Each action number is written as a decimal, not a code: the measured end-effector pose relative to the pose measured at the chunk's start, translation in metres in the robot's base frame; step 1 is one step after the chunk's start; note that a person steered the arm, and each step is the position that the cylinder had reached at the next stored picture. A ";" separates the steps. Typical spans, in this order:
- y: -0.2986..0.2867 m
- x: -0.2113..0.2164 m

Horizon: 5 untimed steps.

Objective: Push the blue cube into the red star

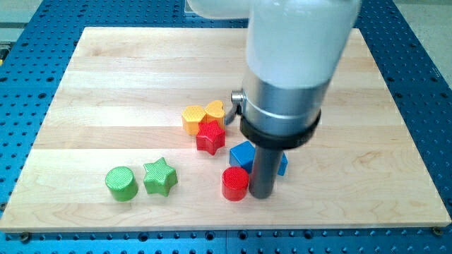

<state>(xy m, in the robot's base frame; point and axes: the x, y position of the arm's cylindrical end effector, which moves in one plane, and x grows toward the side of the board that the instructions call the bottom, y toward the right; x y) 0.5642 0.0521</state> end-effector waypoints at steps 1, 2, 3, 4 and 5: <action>-0.014 -0.033; -0.009 0.006; -0.020 -0.012; -0.019 -0.032; -0.015 -0.049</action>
